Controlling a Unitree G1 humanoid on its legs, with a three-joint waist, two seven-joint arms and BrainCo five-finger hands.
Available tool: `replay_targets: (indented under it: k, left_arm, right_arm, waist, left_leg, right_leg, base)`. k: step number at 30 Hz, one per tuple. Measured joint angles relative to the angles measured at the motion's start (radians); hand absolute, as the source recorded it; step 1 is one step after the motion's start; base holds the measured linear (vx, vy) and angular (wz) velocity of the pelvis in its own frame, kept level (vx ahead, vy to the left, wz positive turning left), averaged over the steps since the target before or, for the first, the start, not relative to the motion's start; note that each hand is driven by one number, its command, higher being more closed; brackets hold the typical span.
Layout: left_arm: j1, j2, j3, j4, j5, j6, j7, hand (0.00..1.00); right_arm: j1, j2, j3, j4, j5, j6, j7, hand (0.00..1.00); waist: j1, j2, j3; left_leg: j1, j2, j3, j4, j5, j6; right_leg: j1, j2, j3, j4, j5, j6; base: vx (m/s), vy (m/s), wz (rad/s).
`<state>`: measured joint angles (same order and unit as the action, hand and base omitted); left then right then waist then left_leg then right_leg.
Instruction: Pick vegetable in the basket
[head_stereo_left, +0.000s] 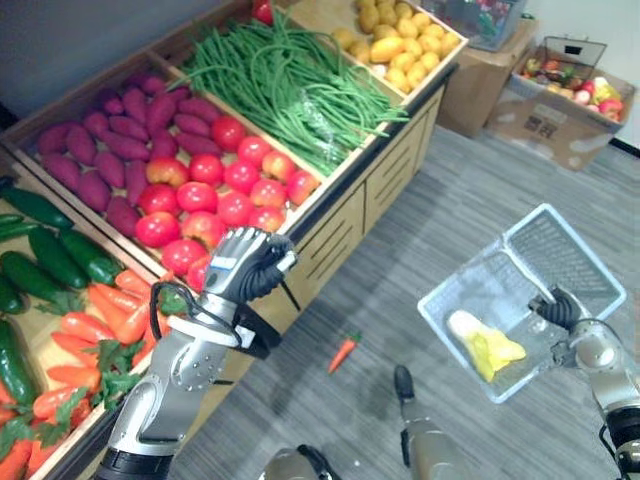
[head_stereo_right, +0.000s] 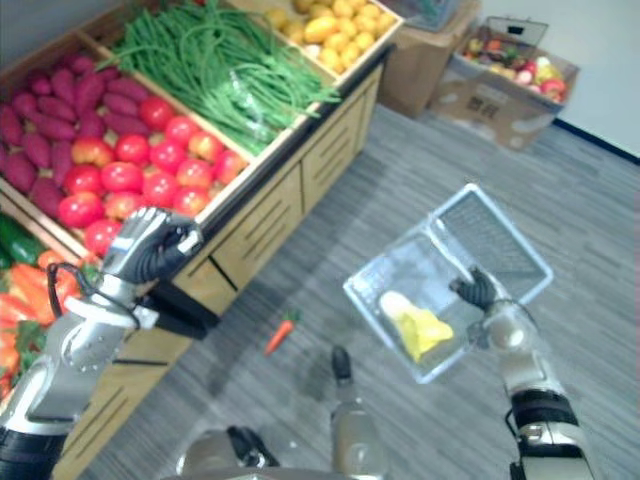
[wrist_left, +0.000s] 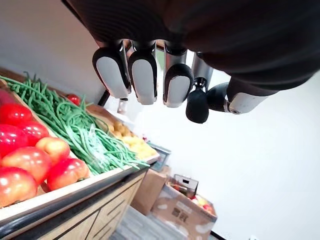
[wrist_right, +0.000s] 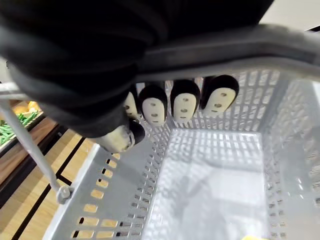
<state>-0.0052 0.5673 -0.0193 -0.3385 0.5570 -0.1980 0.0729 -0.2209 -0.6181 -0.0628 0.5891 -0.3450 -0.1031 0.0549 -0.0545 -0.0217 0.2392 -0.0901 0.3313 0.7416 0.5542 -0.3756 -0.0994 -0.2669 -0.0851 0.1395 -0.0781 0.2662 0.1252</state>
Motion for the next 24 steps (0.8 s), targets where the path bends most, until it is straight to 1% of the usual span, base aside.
replay_targets:
  k: [2,4,5,6,7,9,11,15,18,20,22,24]
  left_arm:
    - [0.001,-0.027,-0.017,0.001,-0.003,0.0,-0.004,0.0]
    - [0.007,-0.091,-0.016,0.004,-0.003,0.006,-0.008,0.0]
    - [0.012,-0.105,-0.012,0.004,-0.003,0.007,-0.008,0.0]
    - [0.024,-0.136,-0.007,0.005,-0.003,0.017,-0.009,0.0]
    - [0.03,-0.153,-0.004,0.005,-0.003,0.021,-0.009,0.0]
    - [0.052,-0.21,0.034,0.01,0.009,0.04,-0.011,0.0]
    - [0.062,-0.253,0.087,0.032,0.024,0.077,-0.01,0.0]
    - [0.096,-0.278,0.157,0.043,0.077,0.118,-0.008,0.0]
    - [0.097,-0.289,0.217,0.066,0.097,0.135,0.0,0.0]
    - [0.098,-0.289,0.258,0.101,0.109,0.151,0.003,0.0]
    - [0.096,-0.288,0.304,0.159,0.127,0.173,0.006,0.0]
    - [0.081,-0.278,0.326,0.22,0.139,0.19,0.007,0.0]
  right_arm:
    - [0.029,0.0,-0.001,-0.026,0.0,0.0,0.008,1.0]
    - [0.07,0.005,-0.002,-0.049,-0.001,0.0,0.022,1.0]
    - [0.078,0.008,-0.005,-0.051,-0.001,0.0,0.022,1.0]
    - [0.099,0.014,-0.016,-0.061,-0.001,0.0,0.023,1.0]
    - [0.109,0.018,-0.024,-0.065,-0.001,0.0,0.024,1.0]
    - [0.13,0.057,-0.076,-0.065,-0.007,0.003,0.028,1.0]
    - [0.153,0.101,-0.13,-0.063,-0.009,0.009,0.028,1.0]
    - [0.179,0.147,-0.174,-0.061,-0.036,0.011,0.028,1.0]
    - [0.187,0.179,-0.198,-0.025,-0.049,0.011,0.028,1.0]
    - [0.189,0.192,-0.206,-0.008,-0.049,0.014,0.028,1.0]
    - [0.193,0.214,-0.208,0.016,-0.049,0.021,0.025,1.0]
    - [0.203,0.229,-0.207,0.017,-0.051,0.035,0.025,1.0]
  waist:
    - [0.002,0.007,-0.004]
    - [0.004,0.019,-0.014]
    - [0.004,0.023,-0.016]
    - [0.003,0.034,-0.023]
    - [0.001,0.041,-0.028]
    - [0.004,0.043,-0.029]
    - [0.004,0.043,-0.031]
    - [0.011,0.038,-0.036]
    - [0.03,0.035,-0.04]
    - [0.03,0.035,-0.045]
    - [0.031,0.026,-0.053]
    - [0.03,0.021,-0.061]
  left_leg:
    - [-0.006,-0.001,-0.006,0.0,0.0,0.0]
    - [-0.013,-0.004,-0.019,-0.004,0.0,0.0]
    - [-0.014,-0.006,-0.022,-0.006,0.001,0.0]
    - [-0.023,-0.008,-0.036,-0.01,0.001,0.001]
    - [-0.03,-0.011,-0.045,-0.011,0.002,0.002]
    - [-0.034,-0.03,-0.061,-0.03,0.013,0.008]
    - [-0.061,-0.045,-0.099,-0.041,0.025,0.016]
    - [-0.083,-0.067,-0.138,-0.064,0.044,0.024]
    - [-0.103,-0.073,-0.161,-0.065,0.049,0.029]
    - [-0.117,-0.077,-0.176,-0.066,0.054,0.032]
    - [-0.125,-0.083,-0.184,-0.078,0.062,0.032]
    - [-0.134,-0.094,-0.191,-0.092,0.073,0.032]
  right_leg:
    - [0.005,-0.002,-0.007,-0.011,0.003,-0.004]
    - [0.011,-0.007,-0.022,-0.02,0.003,-0.004]
    - [0.013,-0.008,-0.025,-0.023,0.004,-0.003]
    - [0.015,-0.013,-0.036,-0.024,0.005,-0.001]
    - [0.014,-0.016,-0.046,-0.024,0.007,0.002]
    - [0.017,-0.027,-0.063,-0.025,0.008,0.004]
    - [0.017,-0.043,-0.1,-0.026,0.008,0.004]
    - [0.017,-0.065,-0.139,-0.026,0.007,0.003]
    - [0.016,-0.072,-0.163,-0.026,0.003,-0.002]
    - [0.013,-0.078,-0.177,-0.026,0.002,-0.004]
    - [0.008,-0.081,-0.188,-0.026,0.002,-0.004]
    - [-0.001,-0.086,-0.196,-0.026,0.0,-0.006]
  base:
    - [0.01,-0.013,0.09]
    - [0.02,-0.011,0.16]
    - [0.03,-0.005,0.19]
    - [0.02,-0.002,0.22]
    - [0.03,0.0,0.28]
    - [0.03,-0.003,0.31]
    - [0.01,-0.015,0.48]
    - [-0.02,-0.021,0.36]
    - [-0.03,-0.029,0.26]
    - [-0.02,-0.028,0.21]
    - [-0.01,-0.033,0.14]
    - [-0.01,-0.029,0.11]
